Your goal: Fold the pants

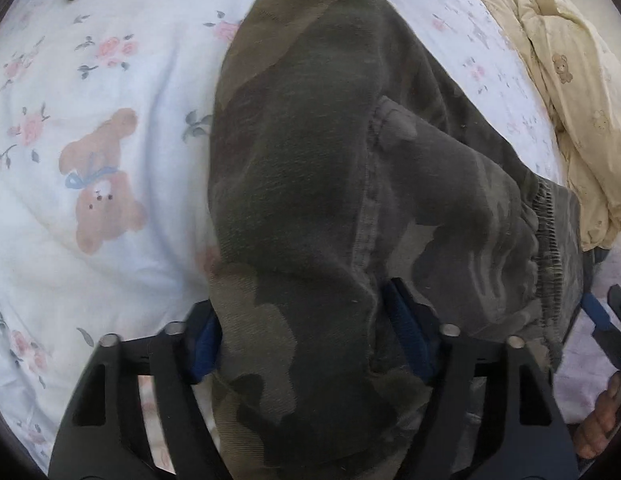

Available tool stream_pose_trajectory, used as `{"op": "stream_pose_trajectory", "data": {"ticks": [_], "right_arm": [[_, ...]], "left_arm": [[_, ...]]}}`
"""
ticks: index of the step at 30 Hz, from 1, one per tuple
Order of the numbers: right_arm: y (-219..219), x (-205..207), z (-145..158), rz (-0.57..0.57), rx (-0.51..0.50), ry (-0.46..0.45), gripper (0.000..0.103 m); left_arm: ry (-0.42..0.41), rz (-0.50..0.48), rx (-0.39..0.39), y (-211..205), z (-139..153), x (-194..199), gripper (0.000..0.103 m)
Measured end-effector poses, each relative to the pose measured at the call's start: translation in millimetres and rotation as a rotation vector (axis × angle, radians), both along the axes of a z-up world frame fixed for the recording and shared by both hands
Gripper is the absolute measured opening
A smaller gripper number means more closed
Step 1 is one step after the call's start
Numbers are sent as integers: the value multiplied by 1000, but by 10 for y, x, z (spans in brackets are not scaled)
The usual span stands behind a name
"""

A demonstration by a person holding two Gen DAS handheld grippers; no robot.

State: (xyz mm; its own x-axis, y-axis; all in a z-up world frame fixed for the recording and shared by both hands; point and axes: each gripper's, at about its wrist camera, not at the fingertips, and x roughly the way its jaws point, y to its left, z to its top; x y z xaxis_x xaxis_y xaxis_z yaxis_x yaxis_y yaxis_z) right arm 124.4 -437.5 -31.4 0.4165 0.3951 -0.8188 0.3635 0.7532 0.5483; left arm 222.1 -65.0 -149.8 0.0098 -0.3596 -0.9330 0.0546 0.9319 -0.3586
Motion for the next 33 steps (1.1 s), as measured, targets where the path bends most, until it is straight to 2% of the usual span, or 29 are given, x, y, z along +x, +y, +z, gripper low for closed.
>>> {"op": "stream_pose_trajectory", "data": {"ticks": [3, 6, 9, 12, 14, 16, 19, 20, 22, 23, 25, 27, 31, 33], "right_arm": [[-58, 10, 3, -13, 20, -3, 56], [-117, 26, -6, -24, 60, -5, 56], [-144, 3, -12, -34, 91, -9, 56], [-136, -12, -21, -34, 104, -4, 56], [-147, -13, -24, -43, 133, -9, 57], [-153, -27, -13, -49, 143, -16, 57], [-149, -37, -33, -51, 121, -2, 57], [-152, -32, -45, -53, 121, 4, 57], [-157, -13, -76, -55, 127, 17, 57], [-155, -11, -81, -57, 125, 19, 57], [-135, -4, -75, -50, 103, 20, 57], [-125, 4, -51, -49, 72, 16, 57], [-167, 1, -38, -70, 33, 15, 57], [-208, -18, -63, -91, 41, 24, 57]], "left_arm": [[8, -57, 3, -101, 99, -11, 41], [-23, -106, 58, -160, 219, -59, 40], [-106, -142, 140, -275, 356, -139, 40], [-150, -176, 139, -457, 459, -212, 40], [-215, -197, 132, -552, 595, -259, 41], [-218, -209, 99, -558, 583, -270, 53], [-135, -173, 110, -441, 330, -178, 67], [-115, -164, 128, -390, 228, -126, 67], [-75, -107, 84, -249, 120, -62, 67], [-55, -63, 53, -151, 77, -28, 65], [-57, -27, 37, -98, 80, 8, 36], [-82, -54, 52, -111, 165, -3, 27], [-214, -120, 143, -232, 511, -145, 25], [-265, -121, 128, -300, 691, -180, 23]]}}
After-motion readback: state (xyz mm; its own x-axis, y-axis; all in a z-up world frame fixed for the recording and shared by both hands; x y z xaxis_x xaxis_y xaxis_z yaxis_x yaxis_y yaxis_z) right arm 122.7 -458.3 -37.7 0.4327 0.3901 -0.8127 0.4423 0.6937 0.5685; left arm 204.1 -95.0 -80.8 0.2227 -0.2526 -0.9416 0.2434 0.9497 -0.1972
